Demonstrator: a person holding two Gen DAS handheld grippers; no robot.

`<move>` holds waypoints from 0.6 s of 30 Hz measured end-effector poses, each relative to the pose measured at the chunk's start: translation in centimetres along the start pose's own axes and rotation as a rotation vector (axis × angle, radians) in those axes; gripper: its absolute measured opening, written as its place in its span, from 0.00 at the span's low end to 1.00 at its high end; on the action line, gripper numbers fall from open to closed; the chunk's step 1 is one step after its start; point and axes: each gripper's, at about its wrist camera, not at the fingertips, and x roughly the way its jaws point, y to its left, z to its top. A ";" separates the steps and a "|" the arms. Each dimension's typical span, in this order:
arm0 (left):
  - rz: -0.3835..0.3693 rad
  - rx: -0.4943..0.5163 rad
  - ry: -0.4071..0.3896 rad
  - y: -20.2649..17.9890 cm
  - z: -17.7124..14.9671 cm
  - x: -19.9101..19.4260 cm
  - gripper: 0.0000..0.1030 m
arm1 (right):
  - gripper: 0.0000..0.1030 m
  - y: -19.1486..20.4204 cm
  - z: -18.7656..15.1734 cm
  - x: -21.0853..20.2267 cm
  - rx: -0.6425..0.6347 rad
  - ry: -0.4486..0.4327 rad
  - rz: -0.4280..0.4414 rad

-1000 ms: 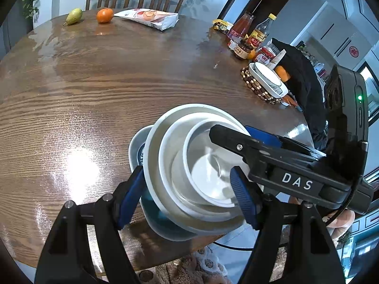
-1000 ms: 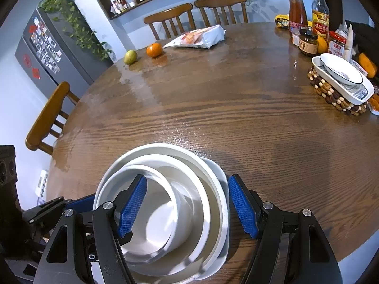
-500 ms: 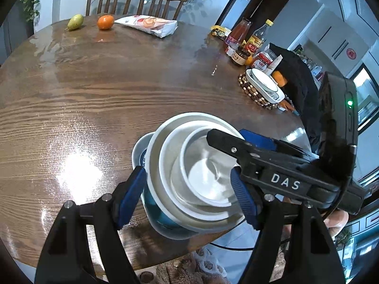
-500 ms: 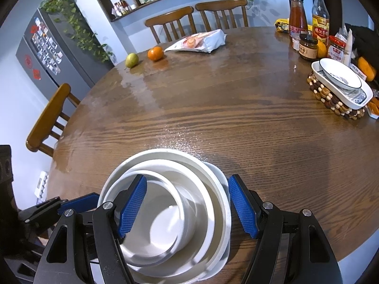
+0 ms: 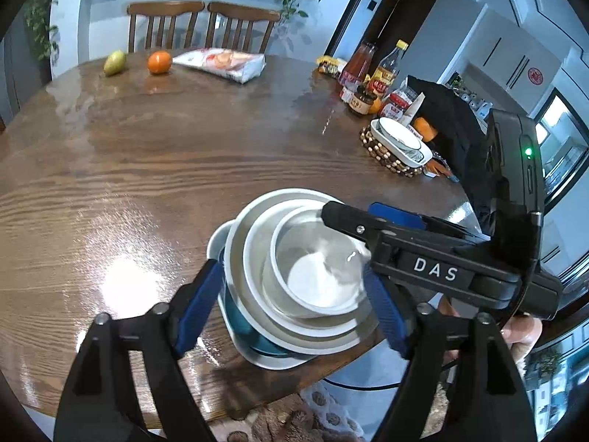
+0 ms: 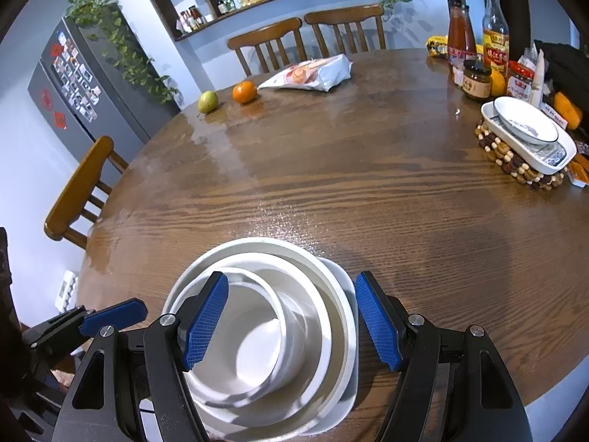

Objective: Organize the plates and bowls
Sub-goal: 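Withdraw the right gripper from the finished stack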

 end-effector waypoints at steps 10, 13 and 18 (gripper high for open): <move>0.079 0.081 -0.105 -1.1 -1.8 -1.9 0.84 | 0.71 0.6 -1.1 -3.7 -0.032 -0.135 -0.049; 0.106 0.109 -0.121 -1.3 -2.7 -2.2 0.84 | 0.72 1.0 -1.7 -4.8 -0.051 -0.178 -0.060; 0.137 0.139 -0.141 -1.6 -4.0 -2.6 0.84 | 0.80 1.8 -3.2 -6.5 -0.080 -0.262 -0.098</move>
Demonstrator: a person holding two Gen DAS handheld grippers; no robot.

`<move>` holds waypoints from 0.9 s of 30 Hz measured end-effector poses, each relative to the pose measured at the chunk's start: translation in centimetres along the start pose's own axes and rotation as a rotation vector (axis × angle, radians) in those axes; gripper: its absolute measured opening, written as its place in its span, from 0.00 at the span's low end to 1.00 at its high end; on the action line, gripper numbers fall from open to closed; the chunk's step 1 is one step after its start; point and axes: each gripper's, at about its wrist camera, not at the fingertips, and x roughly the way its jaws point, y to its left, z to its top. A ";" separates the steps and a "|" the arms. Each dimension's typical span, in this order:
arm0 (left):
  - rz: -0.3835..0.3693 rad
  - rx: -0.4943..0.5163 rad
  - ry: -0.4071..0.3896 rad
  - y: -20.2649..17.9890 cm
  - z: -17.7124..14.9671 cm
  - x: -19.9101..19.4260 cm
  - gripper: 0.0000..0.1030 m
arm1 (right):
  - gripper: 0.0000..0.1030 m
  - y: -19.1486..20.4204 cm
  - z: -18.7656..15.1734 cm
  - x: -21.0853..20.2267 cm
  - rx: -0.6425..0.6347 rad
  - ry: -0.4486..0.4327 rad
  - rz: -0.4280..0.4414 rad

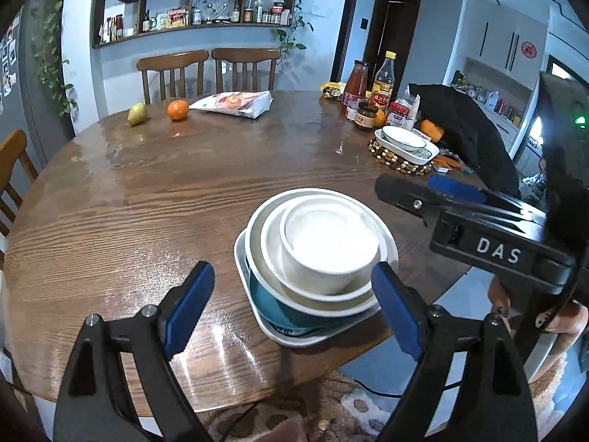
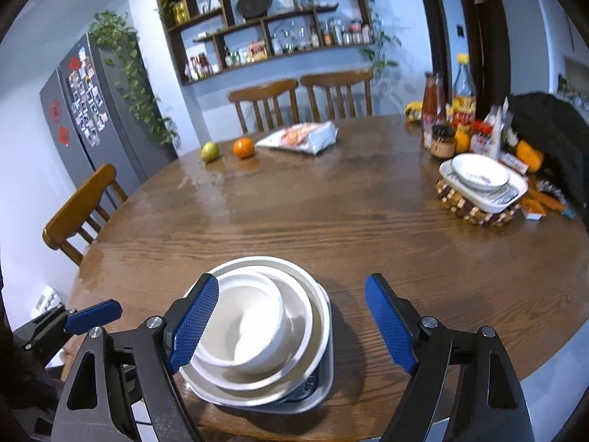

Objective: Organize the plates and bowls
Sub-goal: 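Withdraw the right gripper from the finished stack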

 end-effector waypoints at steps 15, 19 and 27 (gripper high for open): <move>0.099 -0.006 -0.007 0.2 -3.6 1.4 0.84 | 0.82 3.1 -4.0 -1.7 -0.146 -0.059 -0.021; 0.110 -0.015 0.003 0.5 -4.7 2.0 0.84 | 0.82 2.9 -5.2 -1.4 -0.128 -0.051 -0.006; 0.125 -0.055 0.044 1.6 -6.2 2.8 0.84 | 0.82 2.4 -7.6 -1.3 -0.092 -0.042 -0.004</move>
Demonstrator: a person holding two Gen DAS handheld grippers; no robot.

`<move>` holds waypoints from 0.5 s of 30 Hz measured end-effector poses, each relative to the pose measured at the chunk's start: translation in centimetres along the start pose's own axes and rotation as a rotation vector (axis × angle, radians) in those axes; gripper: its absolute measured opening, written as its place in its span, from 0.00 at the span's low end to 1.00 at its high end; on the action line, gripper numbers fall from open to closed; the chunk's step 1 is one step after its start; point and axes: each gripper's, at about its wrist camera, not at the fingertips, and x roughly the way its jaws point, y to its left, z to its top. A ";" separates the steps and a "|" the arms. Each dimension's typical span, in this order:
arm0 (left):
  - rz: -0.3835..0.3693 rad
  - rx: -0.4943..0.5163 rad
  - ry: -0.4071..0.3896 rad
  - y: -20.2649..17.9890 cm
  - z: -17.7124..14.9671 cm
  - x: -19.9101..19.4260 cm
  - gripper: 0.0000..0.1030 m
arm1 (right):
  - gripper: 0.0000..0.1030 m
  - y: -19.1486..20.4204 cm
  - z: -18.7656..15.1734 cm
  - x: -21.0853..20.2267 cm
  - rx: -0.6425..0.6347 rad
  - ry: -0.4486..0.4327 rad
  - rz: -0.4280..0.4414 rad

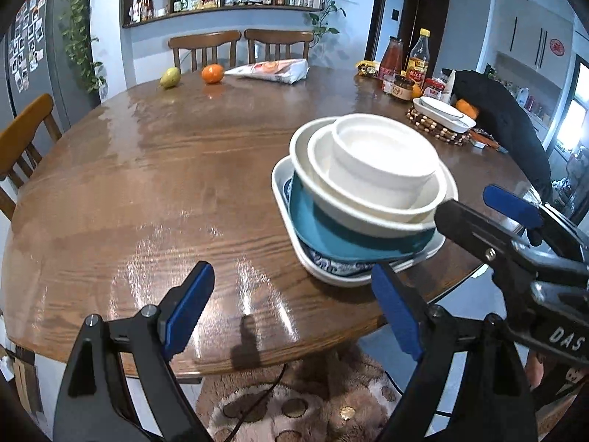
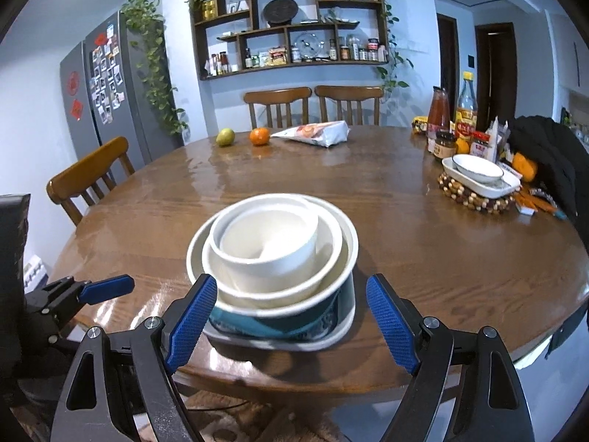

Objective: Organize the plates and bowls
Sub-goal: 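Withdraw the right gripper from the finished stack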

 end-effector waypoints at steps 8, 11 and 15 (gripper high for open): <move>0.018 0.018 0.029 -0.1 -1.0 0.7 0.84 | 0.82 -0.1 -1.5 0.4 -0.003 0.007 0.012; 0.021 0.018 0.035 0.1 -1.3 0.8 0.84 | 0.82 -0.2 -1.6 0.2 0.002 -0.011 0.012; 0.018 0.012 0.056 0.3 -1.5 1.2 0.84 | 0.82 -0.4 -1.9 0.6 0.011 0.006 0.016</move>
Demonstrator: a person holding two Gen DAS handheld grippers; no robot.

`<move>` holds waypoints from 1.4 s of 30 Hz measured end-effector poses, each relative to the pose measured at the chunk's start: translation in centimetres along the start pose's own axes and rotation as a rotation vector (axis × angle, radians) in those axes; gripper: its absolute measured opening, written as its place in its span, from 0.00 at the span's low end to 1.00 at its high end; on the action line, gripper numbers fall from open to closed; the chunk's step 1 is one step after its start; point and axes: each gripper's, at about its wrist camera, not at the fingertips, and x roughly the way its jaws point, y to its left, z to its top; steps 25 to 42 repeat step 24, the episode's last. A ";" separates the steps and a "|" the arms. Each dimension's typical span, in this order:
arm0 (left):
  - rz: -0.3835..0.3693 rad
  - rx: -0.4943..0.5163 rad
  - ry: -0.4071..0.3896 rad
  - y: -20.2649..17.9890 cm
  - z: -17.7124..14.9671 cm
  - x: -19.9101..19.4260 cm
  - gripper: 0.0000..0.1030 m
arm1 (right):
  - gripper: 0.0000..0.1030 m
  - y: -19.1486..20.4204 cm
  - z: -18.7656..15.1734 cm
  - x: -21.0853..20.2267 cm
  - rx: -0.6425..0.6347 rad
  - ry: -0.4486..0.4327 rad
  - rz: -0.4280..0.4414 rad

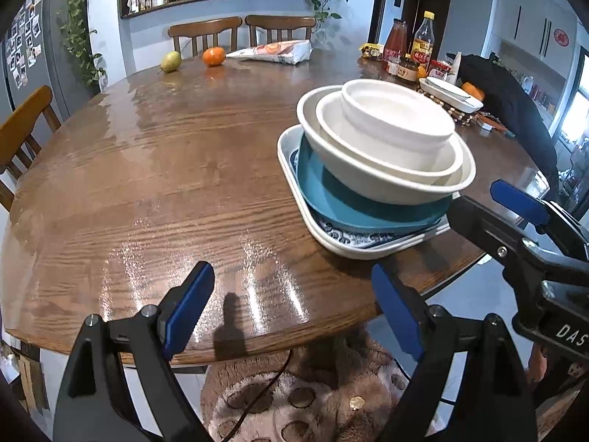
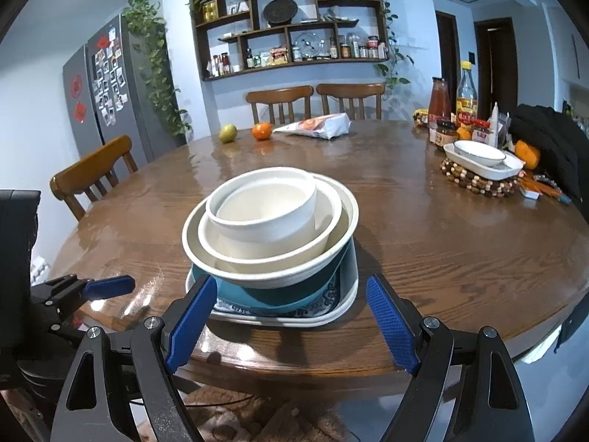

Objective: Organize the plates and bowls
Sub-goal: 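Withdraw the right gripper from the finished stack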

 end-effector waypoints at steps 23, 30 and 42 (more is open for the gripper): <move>-0.015 -0.024 0.022 0.6 -0.2 0.4 0.84 | 0.82 -0.6 -0.8 1.3 0.010 0.042 -0.049; -0.013 -0.022 0.020 0.5 -0.2 0.4 0.84 | 0.82 -0.8 -0.8 1.3 0.013 0.043 -0.047; -0.013 -0.022 0.020 0.5 -0.2 0.4 0.84 | 0.82 -0.8 -0.8 1.3 0.013 0.043 -0.047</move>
